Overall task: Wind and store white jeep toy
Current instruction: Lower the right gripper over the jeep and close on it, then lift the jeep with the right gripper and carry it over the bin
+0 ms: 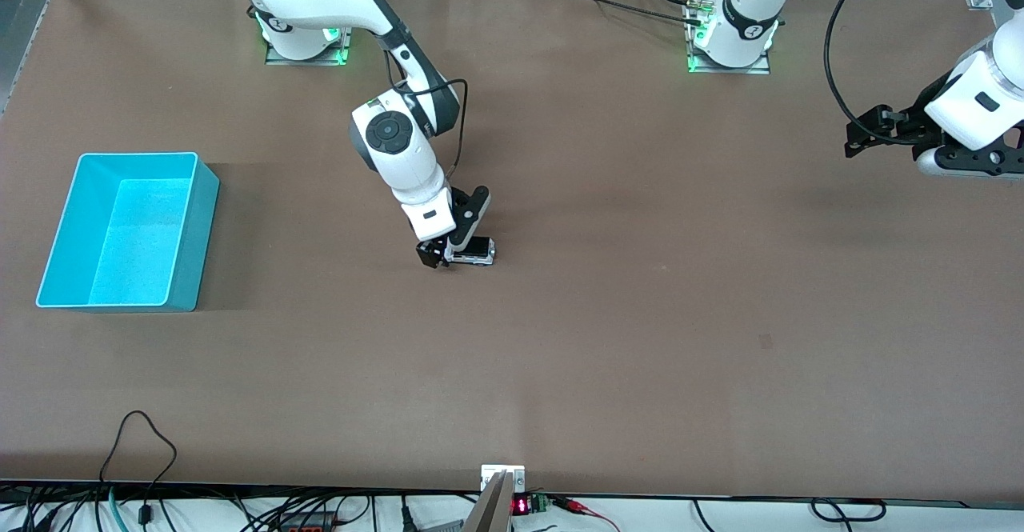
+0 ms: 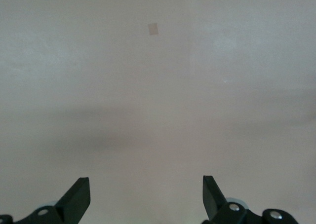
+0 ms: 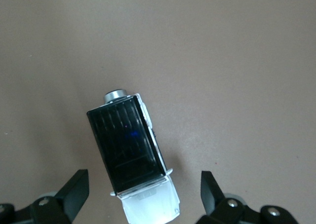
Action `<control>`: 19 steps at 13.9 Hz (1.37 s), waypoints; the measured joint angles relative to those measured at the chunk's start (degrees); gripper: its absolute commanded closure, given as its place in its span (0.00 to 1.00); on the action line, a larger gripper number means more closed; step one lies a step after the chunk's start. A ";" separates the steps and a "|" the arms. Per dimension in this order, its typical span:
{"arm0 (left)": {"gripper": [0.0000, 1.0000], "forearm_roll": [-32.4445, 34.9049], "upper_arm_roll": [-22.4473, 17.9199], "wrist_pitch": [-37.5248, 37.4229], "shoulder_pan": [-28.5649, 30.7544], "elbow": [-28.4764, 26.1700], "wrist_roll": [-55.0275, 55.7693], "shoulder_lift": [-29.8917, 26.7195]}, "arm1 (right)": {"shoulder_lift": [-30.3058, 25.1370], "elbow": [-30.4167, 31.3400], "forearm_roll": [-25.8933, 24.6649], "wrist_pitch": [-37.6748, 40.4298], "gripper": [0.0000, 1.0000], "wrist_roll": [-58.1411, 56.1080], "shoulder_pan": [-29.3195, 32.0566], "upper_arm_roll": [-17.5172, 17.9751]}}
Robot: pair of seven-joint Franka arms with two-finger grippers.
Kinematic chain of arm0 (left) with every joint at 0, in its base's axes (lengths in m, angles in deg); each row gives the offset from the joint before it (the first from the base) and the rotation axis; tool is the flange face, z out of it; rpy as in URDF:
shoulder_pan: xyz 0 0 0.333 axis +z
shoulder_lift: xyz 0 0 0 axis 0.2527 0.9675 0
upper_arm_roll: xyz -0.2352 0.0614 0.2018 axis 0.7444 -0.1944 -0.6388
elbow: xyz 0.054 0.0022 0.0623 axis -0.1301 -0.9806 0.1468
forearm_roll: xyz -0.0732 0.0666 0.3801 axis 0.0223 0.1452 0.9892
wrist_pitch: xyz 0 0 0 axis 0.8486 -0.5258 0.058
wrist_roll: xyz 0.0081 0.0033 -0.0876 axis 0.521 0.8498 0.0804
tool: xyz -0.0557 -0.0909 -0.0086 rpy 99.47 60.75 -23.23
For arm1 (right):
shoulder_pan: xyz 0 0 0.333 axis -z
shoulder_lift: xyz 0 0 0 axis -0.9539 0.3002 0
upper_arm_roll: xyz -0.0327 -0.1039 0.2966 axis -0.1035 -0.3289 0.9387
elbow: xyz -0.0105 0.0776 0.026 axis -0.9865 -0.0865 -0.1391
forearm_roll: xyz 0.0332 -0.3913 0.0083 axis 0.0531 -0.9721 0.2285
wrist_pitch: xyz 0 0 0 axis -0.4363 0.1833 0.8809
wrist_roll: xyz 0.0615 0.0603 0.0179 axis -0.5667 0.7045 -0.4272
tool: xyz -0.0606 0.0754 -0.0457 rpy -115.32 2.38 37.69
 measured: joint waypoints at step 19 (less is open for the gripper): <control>0.00 0.00 0.25 -0.35 -0.03 0.00 0.00 0.00 | 2.16 -0.56 0.53 -4.26 1.00 -0.16 -0.39 0.30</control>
